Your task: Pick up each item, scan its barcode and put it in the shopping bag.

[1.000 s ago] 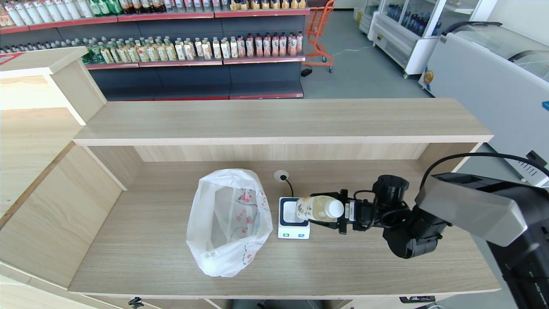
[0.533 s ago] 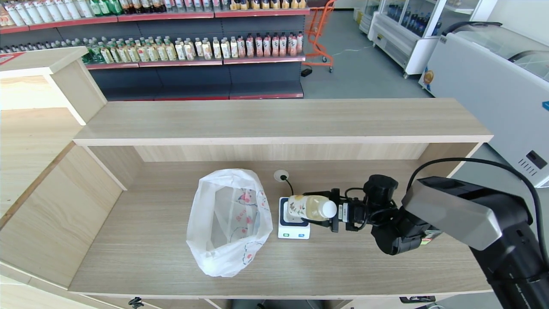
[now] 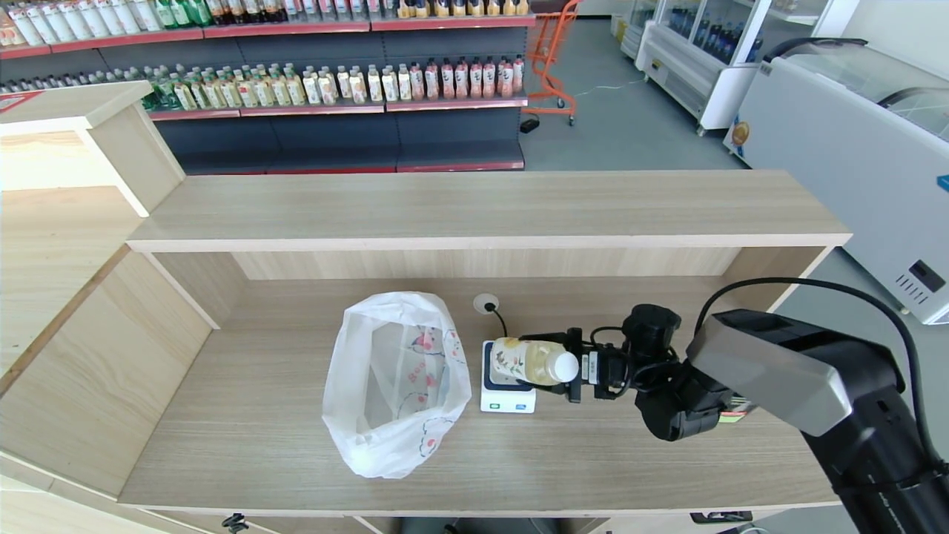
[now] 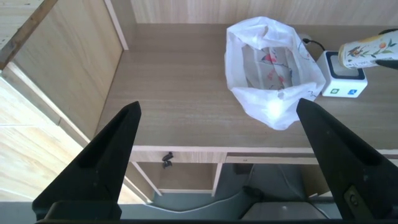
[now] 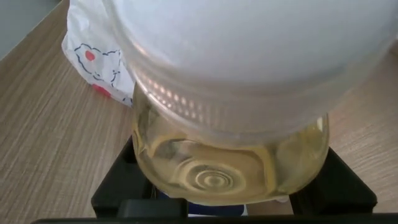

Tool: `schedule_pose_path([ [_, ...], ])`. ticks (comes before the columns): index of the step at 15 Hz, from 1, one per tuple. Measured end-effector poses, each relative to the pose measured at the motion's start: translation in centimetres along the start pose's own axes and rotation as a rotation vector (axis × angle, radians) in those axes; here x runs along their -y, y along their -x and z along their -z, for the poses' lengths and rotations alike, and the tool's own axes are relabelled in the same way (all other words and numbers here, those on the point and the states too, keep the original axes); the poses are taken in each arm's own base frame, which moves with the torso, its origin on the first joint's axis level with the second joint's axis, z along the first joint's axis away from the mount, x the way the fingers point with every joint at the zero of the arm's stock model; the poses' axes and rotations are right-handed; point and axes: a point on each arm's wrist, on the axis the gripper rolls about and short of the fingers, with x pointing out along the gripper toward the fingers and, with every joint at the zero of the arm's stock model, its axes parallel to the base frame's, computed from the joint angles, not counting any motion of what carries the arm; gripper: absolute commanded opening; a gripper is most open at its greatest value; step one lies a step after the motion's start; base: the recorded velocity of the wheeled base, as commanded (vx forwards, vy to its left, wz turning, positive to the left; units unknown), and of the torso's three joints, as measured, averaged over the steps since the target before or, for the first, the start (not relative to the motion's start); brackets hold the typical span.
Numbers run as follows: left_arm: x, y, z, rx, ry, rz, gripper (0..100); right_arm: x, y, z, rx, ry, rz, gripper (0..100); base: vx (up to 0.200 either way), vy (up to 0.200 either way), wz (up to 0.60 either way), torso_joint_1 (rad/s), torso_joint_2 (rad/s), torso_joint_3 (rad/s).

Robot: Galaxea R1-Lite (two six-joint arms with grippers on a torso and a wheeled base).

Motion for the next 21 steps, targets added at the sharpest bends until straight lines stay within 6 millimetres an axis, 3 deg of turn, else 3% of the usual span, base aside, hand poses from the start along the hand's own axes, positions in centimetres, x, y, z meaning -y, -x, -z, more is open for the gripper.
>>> schedule_pose_path([
  [2, 0.0, 0.0, 0.0, 0.000, 0.000, 0.000, 100, 1.6, 0.9, -1.3, -0.009, -0.063, 0.021, 0, 0.000, 0.000, 0.00, 0.000, 0.00, 0.000],
  [4, 0.0, 0.0, 0.0, 0.000, 0.000, 0.000, 100, 3.8, 3.3, -3.8, -0.039, -0.150, 0.068, 0, 0.000, 0.000, 0.00, 0.000, 0.00, 0.000],
  [8, 0.0, 0.0, 0.0, 0.000, 0.000, 0.000, 100, 5.9, 8.2, -12.8, -0.196, -0.567, 0.363, 0, 0.000, 0.000, 0.00, 0.000, 0.00, 0.000],
  [10, 0.0, 0.0, 0.0, 0.000, 0.000, 0.000, 100, 5.6, 9.6, -17.3, -0.261, -0.724, 0.533, 0, 0.000, 0.000, 0.00, 0.000, 0.00, 0.000],
  [13, 0.0, 0.0, 0.0, 0.000, 0.000, 0.000, 100, 3.7, 11.2, -21.6, -0.361, -0.845, 0.647, 0, 0.000, 0.000, 0.00, 0.000, 0.00, 0.000],
  [17, 0.0, 0.0, 0.0, 0.000, 0.000, 0.000, 100, 1.9, 12.8, -25.4, -0.448, -0.877, 0.729, 0, 0.000, 0.000, 0.00, 0.000, 0.00, 0.000],
  [21, 0.0, 0.0, 0.0, 0.000, -0.004, 0.000, 100, 0.2, 13.3, -27.2, -0.467, -0.892, 0.758, 0, 0.000, 0.000, 0.00, 0.000, 0.00, 0.000],
])
